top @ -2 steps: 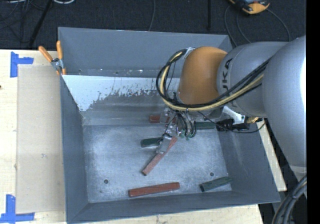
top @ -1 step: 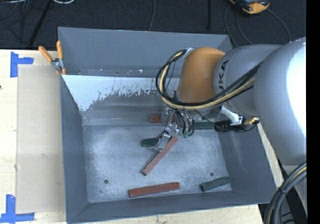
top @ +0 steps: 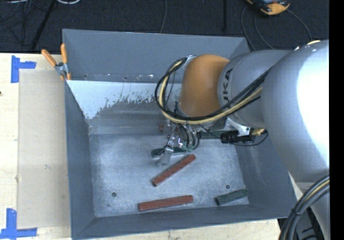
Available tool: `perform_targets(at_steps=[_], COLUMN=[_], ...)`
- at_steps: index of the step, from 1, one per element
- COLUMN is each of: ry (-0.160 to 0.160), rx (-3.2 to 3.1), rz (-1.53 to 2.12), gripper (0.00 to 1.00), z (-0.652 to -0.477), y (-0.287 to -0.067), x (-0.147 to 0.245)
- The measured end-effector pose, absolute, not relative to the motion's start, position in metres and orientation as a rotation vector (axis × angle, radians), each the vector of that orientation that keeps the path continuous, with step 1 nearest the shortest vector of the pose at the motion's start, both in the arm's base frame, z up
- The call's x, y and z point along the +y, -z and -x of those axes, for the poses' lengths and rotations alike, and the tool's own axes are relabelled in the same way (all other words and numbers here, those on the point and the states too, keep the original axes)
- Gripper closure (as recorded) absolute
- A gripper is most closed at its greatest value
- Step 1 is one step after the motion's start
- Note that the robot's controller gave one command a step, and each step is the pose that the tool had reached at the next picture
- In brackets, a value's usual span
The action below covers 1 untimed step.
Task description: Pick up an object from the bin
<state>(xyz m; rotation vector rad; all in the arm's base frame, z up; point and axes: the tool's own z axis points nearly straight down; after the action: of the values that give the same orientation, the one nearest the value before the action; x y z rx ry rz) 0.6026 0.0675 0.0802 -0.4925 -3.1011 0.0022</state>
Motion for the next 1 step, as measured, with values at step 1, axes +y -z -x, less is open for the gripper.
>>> perform_targets(at_steps=[1], ry=[0.006], rx=[-3.091], rz=[0.573], gripper=[1.0], z=[-0.601], y=[-0.0757], x=[0.079])
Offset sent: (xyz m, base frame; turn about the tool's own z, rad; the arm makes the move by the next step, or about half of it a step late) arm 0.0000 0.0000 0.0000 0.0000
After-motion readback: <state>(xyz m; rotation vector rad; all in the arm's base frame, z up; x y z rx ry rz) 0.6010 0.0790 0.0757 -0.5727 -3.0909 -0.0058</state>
